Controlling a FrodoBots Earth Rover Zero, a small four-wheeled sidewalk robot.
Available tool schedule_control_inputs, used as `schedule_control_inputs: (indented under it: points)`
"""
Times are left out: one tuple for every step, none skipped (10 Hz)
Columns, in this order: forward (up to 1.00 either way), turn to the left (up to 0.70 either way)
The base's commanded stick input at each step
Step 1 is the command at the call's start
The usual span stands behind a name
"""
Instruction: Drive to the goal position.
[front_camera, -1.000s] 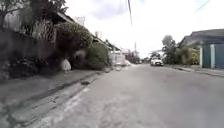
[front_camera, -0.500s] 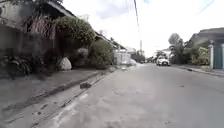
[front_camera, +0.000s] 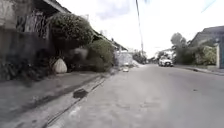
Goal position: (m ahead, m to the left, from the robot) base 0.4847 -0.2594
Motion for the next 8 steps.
schedule_control_inputs:
  points:
    - [0.96,-0.34]
    - [0.94,-0.37]
    - [0.93,-0.36]
    - [0.93,-0.27]
    - [0.93,-0.08]
    - [0.93,0.0]
    - [0.93,0.0]
    - [0.93,0.0]
